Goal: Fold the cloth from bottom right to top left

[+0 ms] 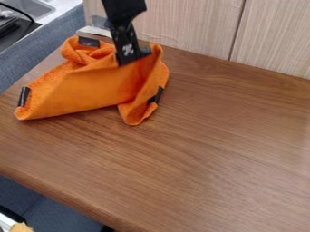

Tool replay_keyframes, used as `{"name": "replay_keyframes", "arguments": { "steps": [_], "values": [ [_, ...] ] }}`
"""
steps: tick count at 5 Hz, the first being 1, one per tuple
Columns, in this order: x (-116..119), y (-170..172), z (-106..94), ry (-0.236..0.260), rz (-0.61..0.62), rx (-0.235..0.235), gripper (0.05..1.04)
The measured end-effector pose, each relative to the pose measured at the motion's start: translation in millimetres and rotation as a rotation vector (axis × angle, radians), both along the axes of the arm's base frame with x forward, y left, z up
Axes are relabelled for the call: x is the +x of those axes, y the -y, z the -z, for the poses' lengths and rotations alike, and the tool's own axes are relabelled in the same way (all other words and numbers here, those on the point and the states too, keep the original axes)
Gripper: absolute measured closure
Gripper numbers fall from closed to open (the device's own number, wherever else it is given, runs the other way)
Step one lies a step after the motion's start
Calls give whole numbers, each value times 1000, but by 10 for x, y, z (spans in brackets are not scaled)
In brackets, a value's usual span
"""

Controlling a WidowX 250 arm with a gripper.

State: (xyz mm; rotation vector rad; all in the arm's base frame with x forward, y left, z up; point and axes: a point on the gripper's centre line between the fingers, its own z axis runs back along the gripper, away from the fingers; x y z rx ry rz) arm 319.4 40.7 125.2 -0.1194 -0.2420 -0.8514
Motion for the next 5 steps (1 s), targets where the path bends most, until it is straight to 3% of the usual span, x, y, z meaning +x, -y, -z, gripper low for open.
{"name": "replay_keyframes", "arguments": {
  "steps": [1, 3, 5],
  "values": [
    [249, -229, 118, -1, -65, 16, 1014],
    [467, -580, 630, -68, -136, 34, 1014],
    [533, -685, 759, -85, -136, 57, 946]
  ]
}}
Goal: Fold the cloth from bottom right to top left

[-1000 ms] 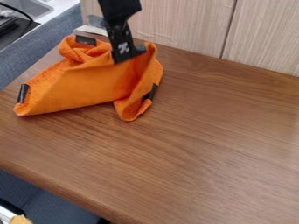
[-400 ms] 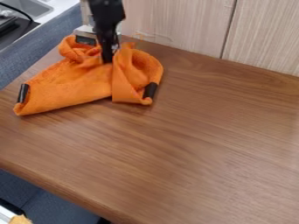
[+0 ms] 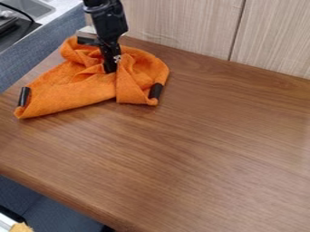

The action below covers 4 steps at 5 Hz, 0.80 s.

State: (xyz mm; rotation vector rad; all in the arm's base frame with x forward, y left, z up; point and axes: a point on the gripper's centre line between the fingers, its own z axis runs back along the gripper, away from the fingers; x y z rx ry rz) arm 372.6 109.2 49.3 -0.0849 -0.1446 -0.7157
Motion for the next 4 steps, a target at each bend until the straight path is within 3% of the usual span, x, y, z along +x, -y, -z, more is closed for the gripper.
{"name": "replay_keyframes", "arguments": {
  "steps": [1, 2, 3, 4],
  "values": [
    [-17, -10, 2, -13, -8, -6, 748],
    [-38, -51, 1, -32, -8, 41, 469],
    [-50, -15, -32, -27, -4, 46, 190],
    [-47, -4, -75, -15, -4, 43, 74]
  ]
}}
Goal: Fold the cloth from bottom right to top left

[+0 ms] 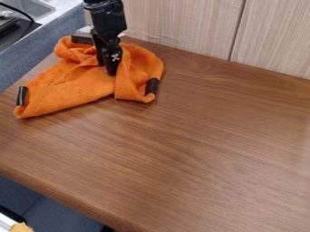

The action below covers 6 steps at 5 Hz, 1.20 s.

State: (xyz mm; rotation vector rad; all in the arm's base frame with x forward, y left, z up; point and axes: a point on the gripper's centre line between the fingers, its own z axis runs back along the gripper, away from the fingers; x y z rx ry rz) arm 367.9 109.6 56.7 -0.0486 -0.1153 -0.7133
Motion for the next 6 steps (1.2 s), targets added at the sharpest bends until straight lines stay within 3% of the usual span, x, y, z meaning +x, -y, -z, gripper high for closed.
{"name": "replay_keyframes", "arguments": {
  "steps": [2, 4, 5, 6],
  "values": [
    [-35, 64, -305, 64, 22, -8, 83],
    [-66, 8, -848, 168, -15, -61, 83],
    [-107, -25, -991, 179, -20, -73, 83],
    [-111, -36, -997, 180, -24, -73, 83]
  ]
}}
